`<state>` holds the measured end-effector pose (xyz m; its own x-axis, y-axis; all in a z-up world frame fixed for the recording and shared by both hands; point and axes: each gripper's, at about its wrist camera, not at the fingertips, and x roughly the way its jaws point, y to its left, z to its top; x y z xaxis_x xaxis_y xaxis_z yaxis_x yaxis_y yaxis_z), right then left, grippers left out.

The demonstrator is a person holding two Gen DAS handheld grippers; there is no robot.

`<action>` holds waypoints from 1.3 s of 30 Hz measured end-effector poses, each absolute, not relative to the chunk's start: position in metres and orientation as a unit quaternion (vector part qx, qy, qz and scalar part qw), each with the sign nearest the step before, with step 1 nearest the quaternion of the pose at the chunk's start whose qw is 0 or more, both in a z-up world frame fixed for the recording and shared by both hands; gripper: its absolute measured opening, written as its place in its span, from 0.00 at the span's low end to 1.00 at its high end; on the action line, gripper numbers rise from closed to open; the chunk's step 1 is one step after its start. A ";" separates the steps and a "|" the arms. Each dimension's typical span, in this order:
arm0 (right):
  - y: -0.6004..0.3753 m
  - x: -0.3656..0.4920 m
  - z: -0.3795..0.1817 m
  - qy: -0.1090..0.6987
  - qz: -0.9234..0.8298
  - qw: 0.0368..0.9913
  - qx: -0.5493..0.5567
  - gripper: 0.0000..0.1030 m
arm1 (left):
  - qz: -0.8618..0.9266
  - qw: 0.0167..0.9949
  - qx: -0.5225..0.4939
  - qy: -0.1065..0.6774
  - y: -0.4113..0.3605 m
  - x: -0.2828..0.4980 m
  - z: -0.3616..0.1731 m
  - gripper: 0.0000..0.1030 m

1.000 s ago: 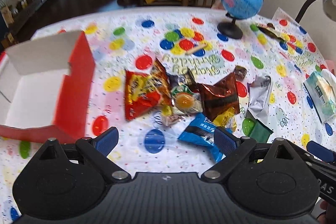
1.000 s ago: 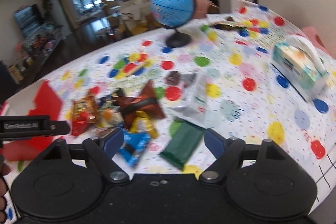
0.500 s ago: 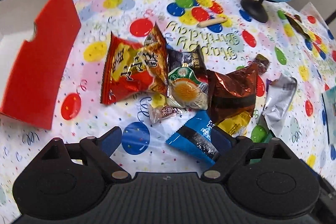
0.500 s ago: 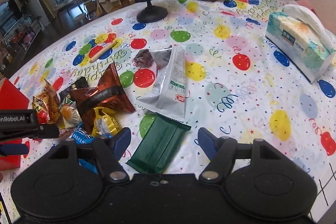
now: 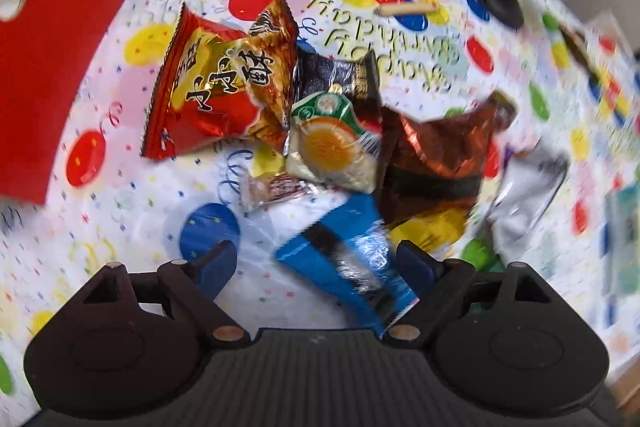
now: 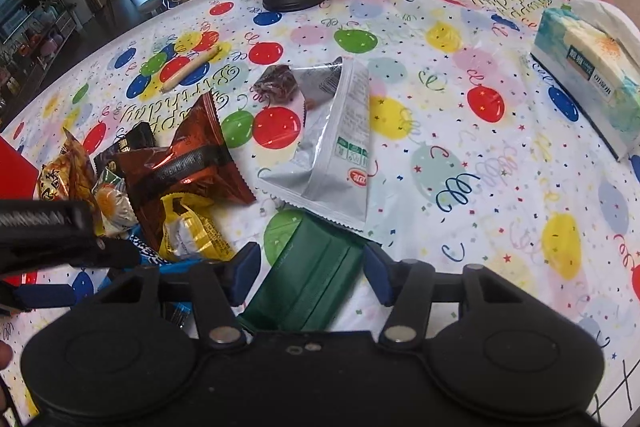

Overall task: Organize snacks
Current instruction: 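Grasp the blue biscuit packet with the left tool while the right tool grasps the green bar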

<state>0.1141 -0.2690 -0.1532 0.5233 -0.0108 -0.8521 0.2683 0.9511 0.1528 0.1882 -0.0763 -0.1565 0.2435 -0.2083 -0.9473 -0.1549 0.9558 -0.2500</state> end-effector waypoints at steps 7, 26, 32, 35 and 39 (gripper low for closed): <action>-0.267 0.119 -0.157 0.493 -0.081 0.857 0.128 0.53 | -0.015 0.759 -0.148 0.634 -0.085 0.195 -0.167 0.85; -0.255 0.111 -0.164 0.493 -0.070 0.864 0.079 0.44 | -0.040 0.764 -0.127 0.632 -0.090 0.187 -0.174 0.56; -0.264 0.100 -0.160 0.475 -0.071 0.873 0.090 0.20 | -0.050 0.779 -0.107 0.616 -0.090 0.177 -0.166 0.43; -0.263 0.097 -0.158 0.473 -0.069 0.874 0.083 0.19 | -0.046 0.788 -0.089 0.608 -0.089 0.173 -0.163 0.43; -0.257 0.102 -0.160 0.489 -0.063 0.866 0.081 0.34 | -0.037 0.791 -0.085 0.605 -0.082 0.168 -0.162 0.43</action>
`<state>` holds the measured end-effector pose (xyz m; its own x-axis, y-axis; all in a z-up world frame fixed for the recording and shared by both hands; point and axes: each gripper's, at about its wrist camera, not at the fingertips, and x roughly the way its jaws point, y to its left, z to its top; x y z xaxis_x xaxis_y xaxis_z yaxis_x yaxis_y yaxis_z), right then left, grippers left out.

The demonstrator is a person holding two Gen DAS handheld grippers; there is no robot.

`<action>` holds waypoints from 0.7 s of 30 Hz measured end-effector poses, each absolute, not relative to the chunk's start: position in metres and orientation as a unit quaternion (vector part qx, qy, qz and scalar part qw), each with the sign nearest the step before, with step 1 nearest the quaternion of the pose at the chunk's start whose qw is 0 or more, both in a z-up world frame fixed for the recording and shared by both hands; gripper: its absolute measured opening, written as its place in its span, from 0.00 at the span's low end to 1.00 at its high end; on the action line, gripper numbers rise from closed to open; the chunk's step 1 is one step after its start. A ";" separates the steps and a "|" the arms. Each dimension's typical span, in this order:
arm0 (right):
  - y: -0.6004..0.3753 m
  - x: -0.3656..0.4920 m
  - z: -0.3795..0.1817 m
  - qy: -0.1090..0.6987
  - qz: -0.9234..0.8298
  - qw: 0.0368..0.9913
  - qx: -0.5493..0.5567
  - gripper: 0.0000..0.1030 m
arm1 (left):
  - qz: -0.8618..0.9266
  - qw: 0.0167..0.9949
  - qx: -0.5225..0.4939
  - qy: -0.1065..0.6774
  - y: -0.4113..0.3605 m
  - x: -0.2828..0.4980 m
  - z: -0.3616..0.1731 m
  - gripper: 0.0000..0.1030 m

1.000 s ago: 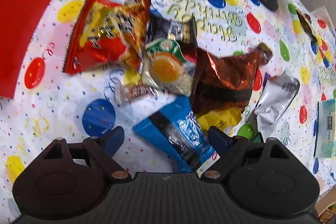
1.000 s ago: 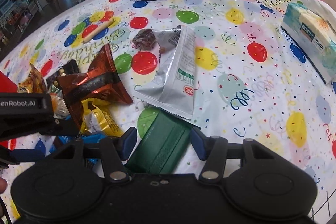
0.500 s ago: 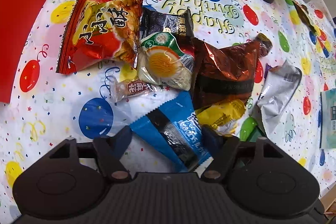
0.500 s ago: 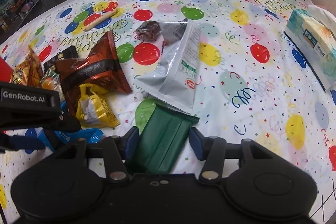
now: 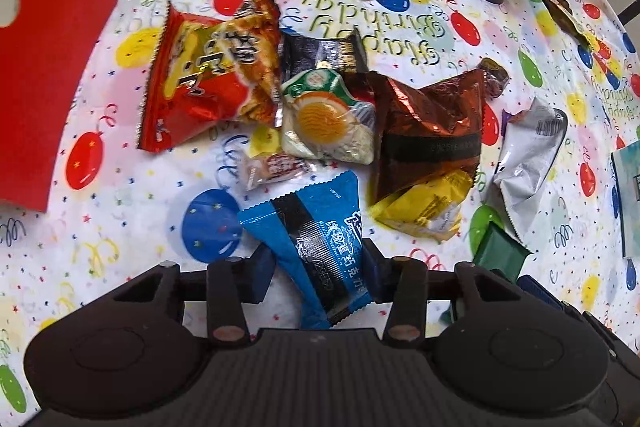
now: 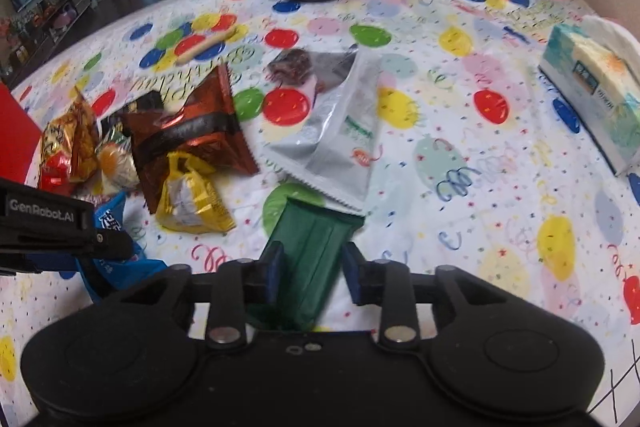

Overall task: Organize snacks
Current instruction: 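Grasp the blue biscuit packet with the left tool while the right tool grasps the green bar, then lift both held snacks and carry them over the open red box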

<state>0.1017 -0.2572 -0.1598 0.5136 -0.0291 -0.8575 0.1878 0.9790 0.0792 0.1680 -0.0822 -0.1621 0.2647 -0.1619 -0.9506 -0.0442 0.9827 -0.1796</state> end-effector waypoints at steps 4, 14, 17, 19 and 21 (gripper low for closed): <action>-0.252 0.105 -0.163 0.493 -0.071 0.864 0.079 0.49 | -0.021 0.793 -0.085 0.603 -0.072 0.164 -0.161 0.43; -0.234 0.110 -0.170 0.499 -0.085 0.861 0.043 0.50 | 0.000 0.796 -0.090 0.599 -0.053 0.157 -0.161 0.43; -0.233 0.108 -0.169 0.494 -0.081 0.865 0.036 0.45 | 0.004 0.798 -0.088 0.596 -0.051 0.155 -0.161 0.43; -0.235 0.105 -0.169 0.491 -0.078 0.866 0.042 0.45 | 0.003 0.801 -0.083 0.593 -0.051 0.153 -0.161 0.43; -0.239 0.100 -0.168 0.487 -0.078 0.868 0.053 0.45 | 0.002 0.801 -0.083 0.593 -0.050 0.151 -0.160 0.43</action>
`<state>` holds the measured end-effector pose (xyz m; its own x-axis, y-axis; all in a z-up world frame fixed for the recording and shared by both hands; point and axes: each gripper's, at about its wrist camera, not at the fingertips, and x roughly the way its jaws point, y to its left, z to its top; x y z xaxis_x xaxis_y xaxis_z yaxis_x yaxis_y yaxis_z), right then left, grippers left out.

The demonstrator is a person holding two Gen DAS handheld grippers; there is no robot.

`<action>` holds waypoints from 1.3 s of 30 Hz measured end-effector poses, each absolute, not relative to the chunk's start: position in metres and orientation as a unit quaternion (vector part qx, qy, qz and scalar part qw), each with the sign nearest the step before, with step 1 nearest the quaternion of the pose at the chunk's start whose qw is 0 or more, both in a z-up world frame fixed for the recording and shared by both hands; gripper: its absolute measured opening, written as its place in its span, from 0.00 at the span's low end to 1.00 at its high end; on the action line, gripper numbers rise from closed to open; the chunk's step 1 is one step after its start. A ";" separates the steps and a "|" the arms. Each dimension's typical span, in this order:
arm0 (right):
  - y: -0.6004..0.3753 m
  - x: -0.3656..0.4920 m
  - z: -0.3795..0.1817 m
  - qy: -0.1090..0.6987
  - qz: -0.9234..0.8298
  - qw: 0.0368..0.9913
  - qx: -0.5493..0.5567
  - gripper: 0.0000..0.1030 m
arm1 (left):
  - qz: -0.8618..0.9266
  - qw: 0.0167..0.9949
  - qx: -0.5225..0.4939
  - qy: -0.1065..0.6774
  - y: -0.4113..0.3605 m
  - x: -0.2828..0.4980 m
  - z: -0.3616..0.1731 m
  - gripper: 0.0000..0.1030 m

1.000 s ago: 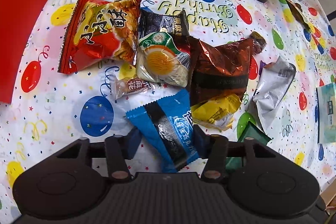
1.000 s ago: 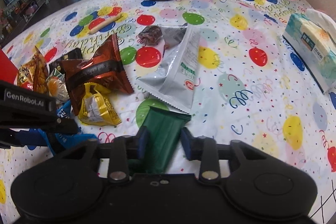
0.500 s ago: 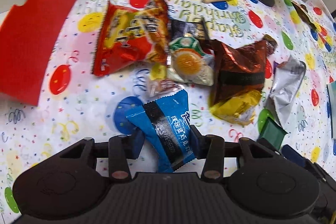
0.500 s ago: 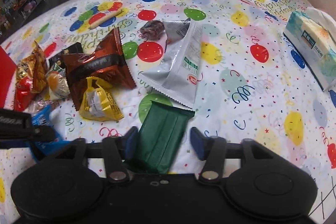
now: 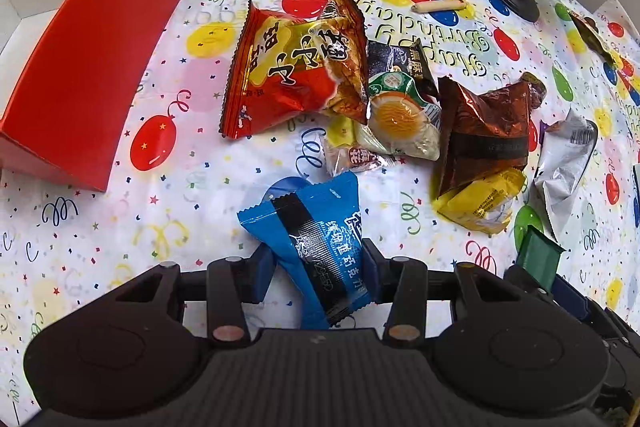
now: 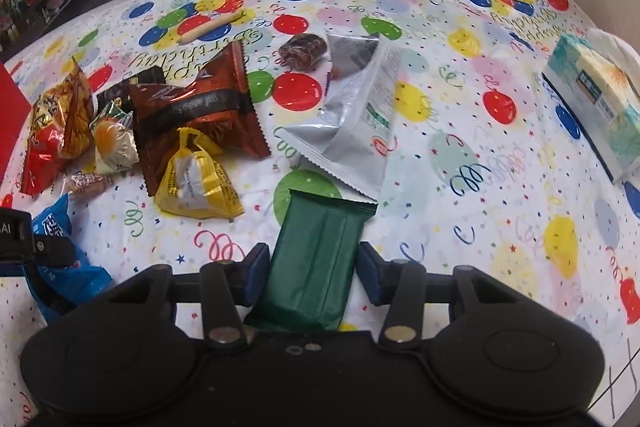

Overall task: Organize snacks
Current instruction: 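Lift both held snacks and carry them over the open red box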

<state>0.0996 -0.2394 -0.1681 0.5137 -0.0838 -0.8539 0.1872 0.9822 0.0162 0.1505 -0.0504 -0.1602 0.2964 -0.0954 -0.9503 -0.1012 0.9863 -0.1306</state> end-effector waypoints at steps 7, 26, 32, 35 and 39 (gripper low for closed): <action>-0.244 0.083 -0.146 0.461 -0.058 0.882 0.074 0.45 | -0.001 0.809 -0.077 0.582 -0.047 0.140 -0.148 0.43; -0.166 0.074 -0.058 0.401 0.088 0.911 0.041 0.45 | 0.010 0.853 -0.079 0.516 0.025 0.107 -0.068 0.43; -0.113 0.084 -0.033 0.385 0.122 0.915 0.011 0.45 | 0.008 0.861 -0.082 0.502 0.066 0.108 -0.050 0.43; -0.087 0.091 -0.024 0.380 0.137 0.915 0.001 0.45 | 0.008 0.866 -0.081 0.493 0.086 0.110 -0.042 0.43; -0.054 0.103 -0.017 0.377 0.155 0.913 -0.009 0.45 | 0.012 0.870 -0.079 0.486 0.113 0.117 -0.033 0.43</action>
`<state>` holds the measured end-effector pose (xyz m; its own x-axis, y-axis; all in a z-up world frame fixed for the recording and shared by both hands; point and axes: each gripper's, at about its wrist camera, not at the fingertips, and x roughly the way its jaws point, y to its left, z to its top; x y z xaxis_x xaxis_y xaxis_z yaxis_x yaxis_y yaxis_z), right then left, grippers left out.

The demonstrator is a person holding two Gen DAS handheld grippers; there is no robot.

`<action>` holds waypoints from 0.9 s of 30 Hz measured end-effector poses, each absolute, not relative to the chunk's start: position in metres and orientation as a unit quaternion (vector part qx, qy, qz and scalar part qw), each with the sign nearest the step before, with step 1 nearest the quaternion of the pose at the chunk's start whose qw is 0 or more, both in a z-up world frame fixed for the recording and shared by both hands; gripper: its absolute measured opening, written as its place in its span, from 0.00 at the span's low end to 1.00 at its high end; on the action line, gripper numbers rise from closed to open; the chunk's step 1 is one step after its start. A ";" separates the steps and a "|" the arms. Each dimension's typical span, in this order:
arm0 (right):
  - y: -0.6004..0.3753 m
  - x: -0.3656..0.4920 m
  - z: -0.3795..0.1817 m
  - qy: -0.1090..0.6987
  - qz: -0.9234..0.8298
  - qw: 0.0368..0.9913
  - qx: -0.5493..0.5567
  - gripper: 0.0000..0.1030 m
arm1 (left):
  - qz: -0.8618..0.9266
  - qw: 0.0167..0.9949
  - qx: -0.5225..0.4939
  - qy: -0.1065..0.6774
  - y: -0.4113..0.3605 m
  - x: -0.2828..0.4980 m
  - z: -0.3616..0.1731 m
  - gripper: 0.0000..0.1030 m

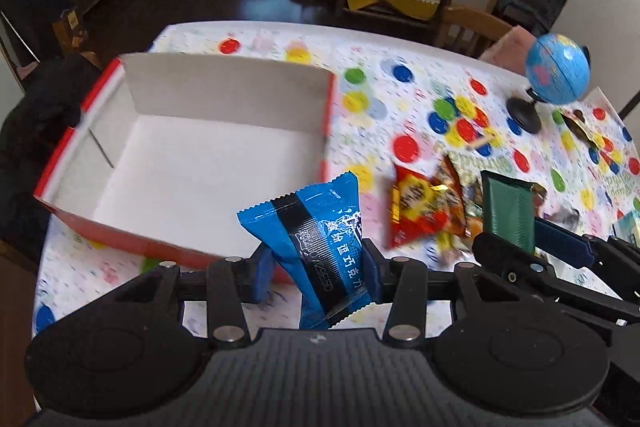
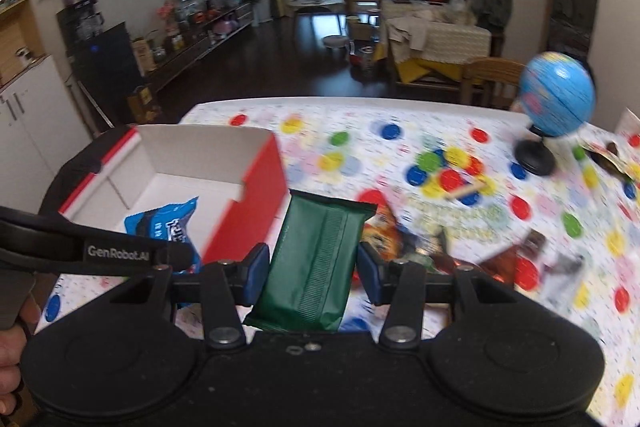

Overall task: Organize snacks
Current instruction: 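Lift both held snacks and carry them over the open red box, then open the left tool dropping the blue packet while the right tool releases the green bar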

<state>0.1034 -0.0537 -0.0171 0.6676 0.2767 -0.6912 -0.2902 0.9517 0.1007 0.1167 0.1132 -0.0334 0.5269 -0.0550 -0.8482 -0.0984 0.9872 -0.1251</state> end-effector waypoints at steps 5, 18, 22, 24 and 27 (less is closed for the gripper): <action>-0.015 0.120 -0.013 0.373 0.169 0.912 -0.027 0.45 | 0.017 0.876 -0.077 0.477 0.150 0.128 -0.025 0.43; 0.084 0.167 -0.036 0.385 0.187 0.899 -0.096 0.45 | 0.059 0.872 -0.057 0.483 0.243 0.182 -0.038 0.43; 0.106 0.181 -0.051 0.398 0.191 0.891 -0.103 0.45 | 0.066 0.862 -0.048 0.501 0.262 0.198 -0.056 0.43; 0.116 0.186 -0.060 0.405 0.198 0.886 -0.107 0.45 | 0.067 0.857 -0.041 0.510 0.269 0.205 -0.065 0.43; 0.129 0.189 -0.073 0.416 0.202 0.879 -0.113 0.45 | 0.062 0.848 -0.035 0.526 0.276 0.212 -0.079 0.43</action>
